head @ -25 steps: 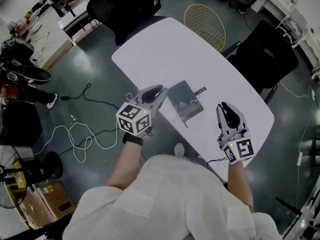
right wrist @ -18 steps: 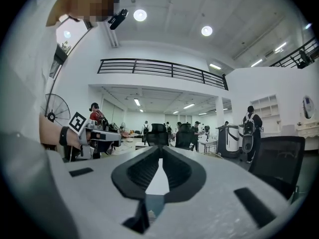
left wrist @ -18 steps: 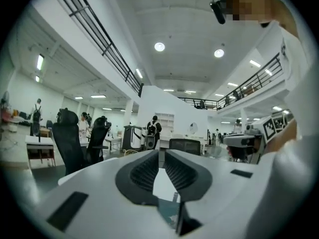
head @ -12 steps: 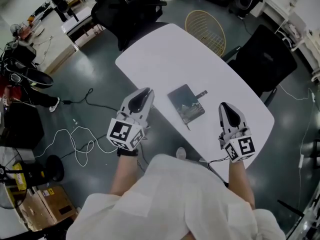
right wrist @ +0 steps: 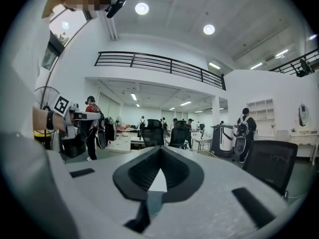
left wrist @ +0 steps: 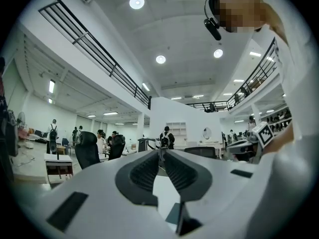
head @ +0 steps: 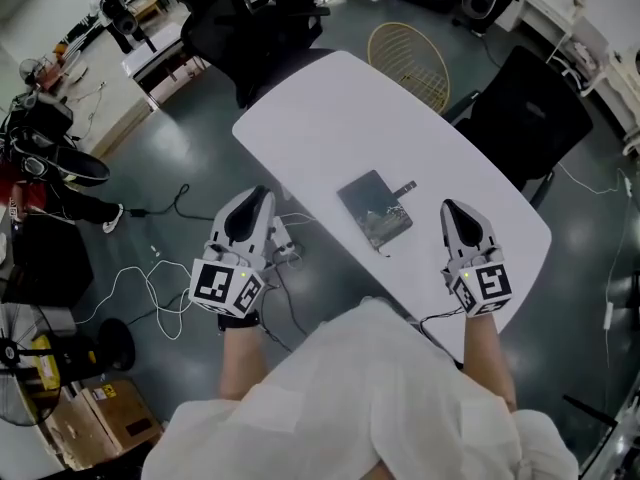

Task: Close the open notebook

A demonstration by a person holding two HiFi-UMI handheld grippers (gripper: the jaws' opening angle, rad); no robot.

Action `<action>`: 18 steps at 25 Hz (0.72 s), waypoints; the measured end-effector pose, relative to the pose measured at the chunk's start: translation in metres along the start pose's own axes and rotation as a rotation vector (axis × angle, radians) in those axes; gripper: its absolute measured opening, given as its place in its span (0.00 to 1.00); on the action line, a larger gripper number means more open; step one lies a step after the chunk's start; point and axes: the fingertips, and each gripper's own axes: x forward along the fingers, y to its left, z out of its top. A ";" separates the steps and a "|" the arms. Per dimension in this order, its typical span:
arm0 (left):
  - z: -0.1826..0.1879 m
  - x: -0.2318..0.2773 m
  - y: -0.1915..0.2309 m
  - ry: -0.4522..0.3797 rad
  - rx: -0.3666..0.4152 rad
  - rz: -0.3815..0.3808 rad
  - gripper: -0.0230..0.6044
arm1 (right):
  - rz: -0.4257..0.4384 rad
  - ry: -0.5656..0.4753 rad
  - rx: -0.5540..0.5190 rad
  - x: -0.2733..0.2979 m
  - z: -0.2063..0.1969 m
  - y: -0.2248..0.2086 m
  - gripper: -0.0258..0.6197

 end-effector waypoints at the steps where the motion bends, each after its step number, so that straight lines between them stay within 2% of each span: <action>1: 0.001 -0.002 0.001 0.003 0.002 0.007 0.10 | -0.002 0.005 -0.004 0.001 -0.001 0.000 0.04; 18: 0.003 0.002 0.006 0.014 0.002 -0.005 0.10 | 0.037 0.024 -0.010 0.019 -0.004 0.010 0.04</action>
